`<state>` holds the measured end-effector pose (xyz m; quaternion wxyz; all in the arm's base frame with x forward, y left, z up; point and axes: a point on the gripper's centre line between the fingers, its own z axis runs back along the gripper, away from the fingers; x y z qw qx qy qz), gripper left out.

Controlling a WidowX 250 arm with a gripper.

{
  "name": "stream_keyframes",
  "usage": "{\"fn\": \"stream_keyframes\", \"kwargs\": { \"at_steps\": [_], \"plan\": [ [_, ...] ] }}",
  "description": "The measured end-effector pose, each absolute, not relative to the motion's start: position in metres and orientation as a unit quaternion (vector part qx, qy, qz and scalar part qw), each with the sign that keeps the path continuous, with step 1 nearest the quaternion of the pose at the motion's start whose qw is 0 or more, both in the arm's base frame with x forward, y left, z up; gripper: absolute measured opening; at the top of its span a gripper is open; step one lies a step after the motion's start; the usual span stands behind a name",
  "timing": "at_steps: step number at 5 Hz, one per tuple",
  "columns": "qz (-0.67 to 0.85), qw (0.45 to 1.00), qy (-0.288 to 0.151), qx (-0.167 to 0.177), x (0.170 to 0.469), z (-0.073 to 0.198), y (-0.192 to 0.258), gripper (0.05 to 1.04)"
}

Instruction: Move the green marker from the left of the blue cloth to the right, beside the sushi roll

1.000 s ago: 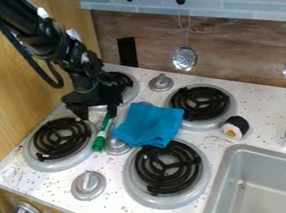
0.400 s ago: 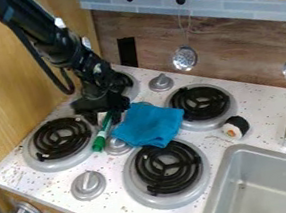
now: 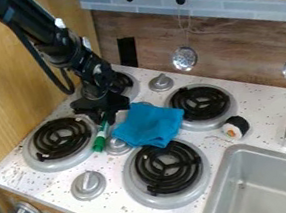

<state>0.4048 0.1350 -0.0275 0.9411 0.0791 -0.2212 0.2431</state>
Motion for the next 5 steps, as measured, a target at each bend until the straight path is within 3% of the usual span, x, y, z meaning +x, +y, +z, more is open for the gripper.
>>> {"fn": "stream_keyframes", "kwargs": {
  "at_steps": [3,5],
  "plan": [
    [0.238,0.945,-0.215,0.063,0.405,-0.023,0.130,0.324],
    [0.227,0.942,-0.240,0.057,0.408,0.032,0.126,0.324]
  ]
}}
